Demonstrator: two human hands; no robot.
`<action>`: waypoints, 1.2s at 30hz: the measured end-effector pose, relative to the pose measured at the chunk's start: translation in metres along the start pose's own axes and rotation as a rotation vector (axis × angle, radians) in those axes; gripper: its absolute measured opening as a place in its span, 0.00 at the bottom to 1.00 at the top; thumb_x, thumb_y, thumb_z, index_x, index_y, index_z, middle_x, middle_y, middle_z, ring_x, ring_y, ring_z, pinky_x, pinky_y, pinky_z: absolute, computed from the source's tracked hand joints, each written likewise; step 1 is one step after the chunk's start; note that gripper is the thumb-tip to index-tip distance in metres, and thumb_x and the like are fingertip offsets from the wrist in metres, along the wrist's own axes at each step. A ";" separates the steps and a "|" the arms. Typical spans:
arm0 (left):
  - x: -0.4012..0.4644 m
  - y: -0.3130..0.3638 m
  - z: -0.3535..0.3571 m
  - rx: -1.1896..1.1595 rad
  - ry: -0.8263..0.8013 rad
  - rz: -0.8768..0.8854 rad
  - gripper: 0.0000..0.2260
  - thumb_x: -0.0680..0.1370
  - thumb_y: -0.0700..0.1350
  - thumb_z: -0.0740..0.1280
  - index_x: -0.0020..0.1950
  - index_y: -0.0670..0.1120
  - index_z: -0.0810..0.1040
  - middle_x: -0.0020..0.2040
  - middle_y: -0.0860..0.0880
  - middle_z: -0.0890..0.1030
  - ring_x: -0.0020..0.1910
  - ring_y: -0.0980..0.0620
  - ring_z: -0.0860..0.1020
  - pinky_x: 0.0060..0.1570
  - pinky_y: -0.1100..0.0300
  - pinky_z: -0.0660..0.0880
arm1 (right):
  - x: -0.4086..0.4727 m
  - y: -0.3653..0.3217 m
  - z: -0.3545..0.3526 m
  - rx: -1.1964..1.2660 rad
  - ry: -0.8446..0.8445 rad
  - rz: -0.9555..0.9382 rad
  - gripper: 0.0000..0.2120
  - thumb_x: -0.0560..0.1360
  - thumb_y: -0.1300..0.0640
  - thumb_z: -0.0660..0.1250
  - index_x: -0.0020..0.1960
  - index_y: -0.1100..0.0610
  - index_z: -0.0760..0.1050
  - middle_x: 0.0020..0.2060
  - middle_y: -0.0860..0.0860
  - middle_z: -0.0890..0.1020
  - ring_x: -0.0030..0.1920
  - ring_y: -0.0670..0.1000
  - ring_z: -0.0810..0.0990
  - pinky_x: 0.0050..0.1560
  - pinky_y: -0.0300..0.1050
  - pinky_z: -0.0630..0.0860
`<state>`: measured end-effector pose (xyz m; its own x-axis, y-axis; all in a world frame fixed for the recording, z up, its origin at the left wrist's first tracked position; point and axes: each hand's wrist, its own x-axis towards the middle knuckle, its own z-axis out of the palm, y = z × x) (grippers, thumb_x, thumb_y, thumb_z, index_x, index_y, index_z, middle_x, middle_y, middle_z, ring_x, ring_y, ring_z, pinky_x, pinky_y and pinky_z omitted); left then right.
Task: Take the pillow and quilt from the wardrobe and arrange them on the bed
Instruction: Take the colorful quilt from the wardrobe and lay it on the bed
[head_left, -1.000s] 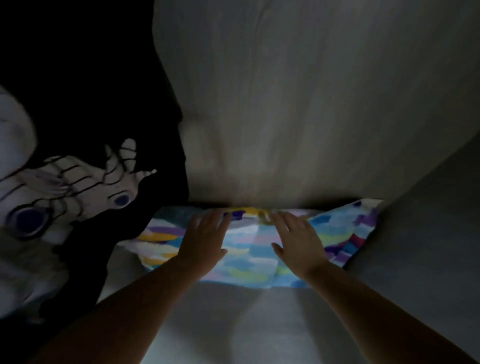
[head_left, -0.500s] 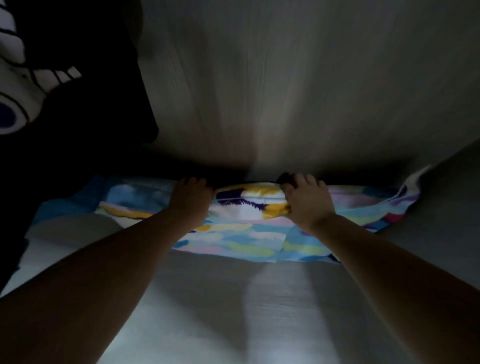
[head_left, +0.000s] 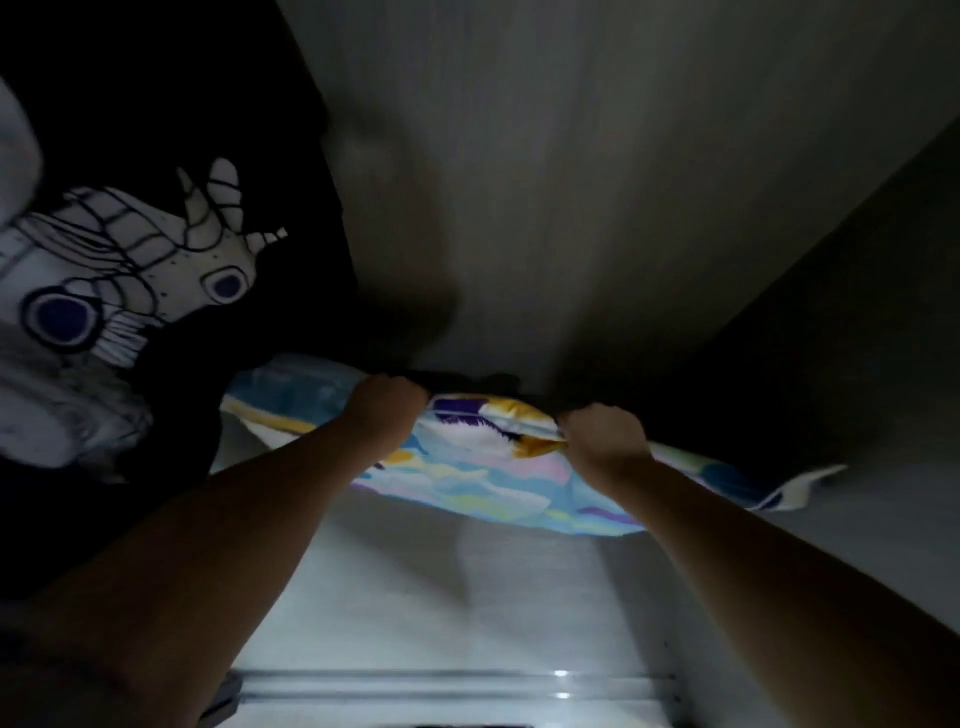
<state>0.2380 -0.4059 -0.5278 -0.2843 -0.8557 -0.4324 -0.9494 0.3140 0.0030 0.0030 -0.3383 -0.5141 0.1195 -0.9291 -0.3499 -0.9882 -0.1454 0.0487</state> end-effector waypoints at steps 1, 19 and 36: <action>-0.012 0.005 -0.014 0.064 -0.018 0.060 0.12 0.79 0.39 0.57 0.57 0.38 0.78 0.57 0.37 0.79 0.58 0.37 0.76 0.55 0.50 0.71 | -0.012 0.003 -0.011 0.019 -0.004 0.025 0.14 0.79 0.56 0.57 0.57 0.54 0.78 0.54 0.55 0.83 0.57 0.59 0.81 0.54 0.48 0.77; -0.233 0.079 -0.105 0.252 0.093 0.431 0.12 0.77 0.43 0.62 0.58 0.43 0.79 0.57 0.39 0.82 0.57 0.38 0.79 0.57 0.51 0.76 | -0.315 -0.064 -0.095 0.144 0.032 0.539 0.14 0.77 0.58 0.58 0.58 0.53 0.79 0.53 0.56 0.84 0.54 0.60 0.83 0.51 0.48 0.78; -0.473 0.246 -0.103 0.392 0.111 0.911 0.08 0.75 0.44 0.66 0.53 0.46 0.77 0.53 0.43 0.82 0.52 0.41 0.80 0.47 0.52 0.74 | -0.648 -0.076 -0.078 0.143 -0.002 0.860 0.18 0.78 0.55 0.58 0.66 0.45 0.73 0.53 0.51 0.83 0.52 0.57 0.83 0.39 0.44 0.68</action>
<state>0.1250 0.0340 -0.2301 -0.9121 -0.2479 -0.3266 -0.2572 0.9662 -0.0152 0.0083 0.2486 -0.2177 -0.6741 -0.6960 -0.2473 -0.7377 0.6509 0.1792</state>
